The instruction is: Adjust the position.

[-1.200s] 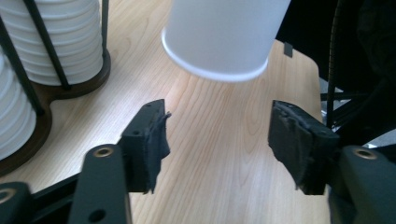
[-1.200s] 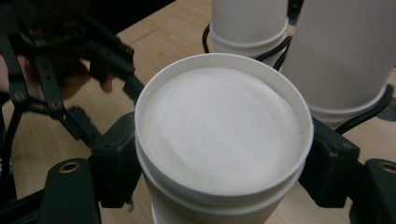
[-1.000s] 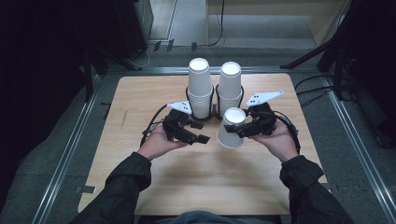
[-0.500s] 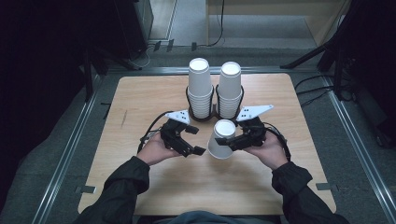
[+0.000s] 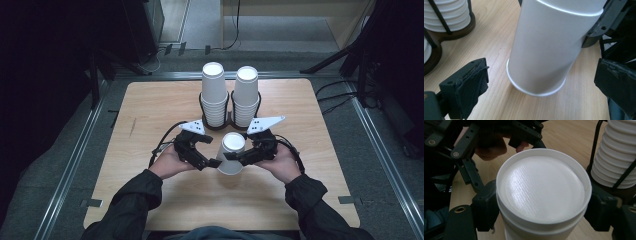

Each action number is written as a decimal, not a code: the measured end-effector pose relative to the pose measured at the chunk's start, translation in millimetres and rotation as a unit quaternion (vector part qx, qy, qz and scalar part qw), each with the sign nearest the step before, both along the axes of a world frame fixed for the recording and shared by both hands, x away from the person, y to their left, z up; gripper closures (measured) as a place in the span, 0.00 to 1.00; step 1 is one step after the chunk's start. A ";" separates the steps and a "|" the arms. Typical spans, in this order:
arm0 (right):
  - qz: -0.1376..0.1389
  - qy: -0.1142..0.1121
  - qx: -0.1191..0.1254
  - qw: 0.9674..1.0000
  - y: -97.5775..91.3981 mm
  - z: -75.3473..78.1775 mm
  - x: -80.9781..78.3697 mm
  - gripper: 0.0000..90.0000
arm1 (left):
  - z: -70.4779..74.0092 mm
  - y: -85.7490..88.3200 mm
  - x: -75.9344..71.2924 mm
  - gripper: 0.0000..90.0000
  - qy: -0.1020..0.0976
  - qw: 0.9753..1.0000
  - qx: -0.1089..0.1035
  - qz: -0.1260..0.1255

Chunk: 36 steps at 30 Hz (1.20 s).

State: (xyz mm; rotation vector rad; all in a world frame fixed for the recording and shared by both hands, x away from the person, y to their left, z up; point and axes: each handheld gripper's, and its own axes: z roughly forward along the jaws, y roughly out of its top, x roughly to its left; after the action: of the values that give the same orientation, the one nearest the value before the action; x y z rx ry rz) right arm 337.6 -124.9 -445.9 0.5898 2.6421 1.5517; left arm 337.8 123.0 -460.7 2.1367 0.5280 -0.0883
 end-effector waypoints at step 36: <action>0.041 0.055 0.064 0.996 -1.6 11.3 9.4 0.25 | -7.7 -10.3 1.7 0.21 0.007 0.998 -0.008 -0.060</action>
State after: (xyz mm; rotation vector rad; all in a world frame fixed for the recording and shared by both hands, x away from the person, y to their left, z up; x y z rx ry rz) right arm 347.1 -126.5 -434.6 0.5946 2.6923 1.7735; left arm 339.6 112.7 -468.4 2.1519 0.4054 -0.1741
